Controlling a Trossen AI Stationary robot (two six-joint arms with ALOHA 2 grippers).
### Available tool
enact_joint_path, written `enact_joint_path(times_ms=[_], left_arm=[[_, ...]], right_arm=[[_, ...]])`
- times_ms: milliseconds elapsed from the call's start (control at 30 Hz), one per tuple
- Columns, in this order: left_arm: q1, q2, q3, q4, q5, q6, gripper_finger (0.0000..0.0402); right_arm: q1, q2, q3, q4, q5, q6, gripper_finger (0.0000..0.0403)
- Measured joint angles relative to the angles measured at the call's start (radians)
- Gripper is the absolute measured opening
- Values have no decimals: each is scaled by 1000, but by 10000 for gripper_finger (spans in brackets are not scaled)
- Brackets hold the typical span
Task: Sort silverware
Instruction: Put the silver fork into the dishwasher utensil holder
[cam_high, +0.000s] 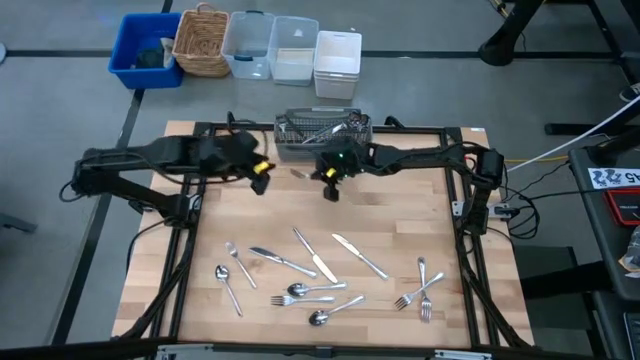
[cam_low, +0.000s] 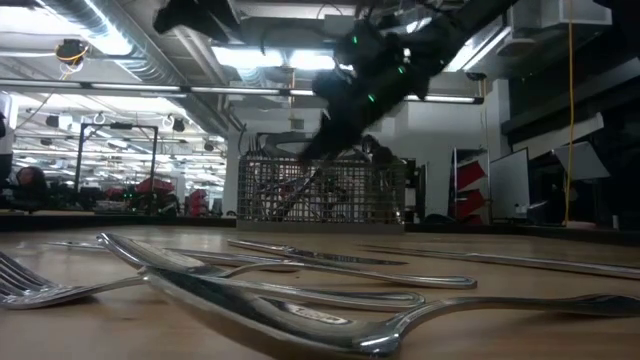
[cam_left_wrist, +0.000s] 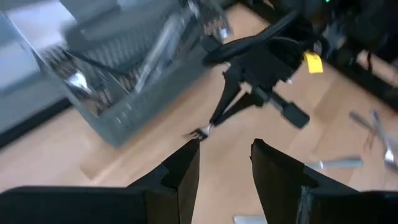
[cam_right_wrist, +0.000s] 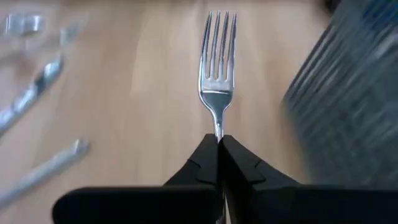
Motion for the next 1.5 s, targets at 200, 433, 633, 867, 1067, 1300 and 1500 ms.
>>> enact_joint_path(times_ms=[200, 433, 633, 867, 1067, 1300, 1500], left_arm=[[-36, -112, 0, 1, -125, -8, 131], [-63, -149, 0, 0, -207, -19, 131], [-67, -131, 0, 1, -212, -19, 131], [-66, -123, 0, 3, -223, -24, 131], [-66, -123, 0, 5, -223, -46, 131], [-66, -123, 0, 4, -223, -52, 131], [-66, -123, 0, 1, -223, -52, 131]], right_arm=[[-1, -2, 91, 248, 85, -4, 6], [-23, 10, 99, 591, 152, -11, 9], [-55, 82, 107, 774, 142, 75, 11], [-75, 206, 176, 855, 119, 125, 11], [-80, 323, 293, 857, 118, 126, 12], [-101, 394, 355, 834, 152, 127, 12], [-112, 419, 355, 785, 179, 127, 12]])
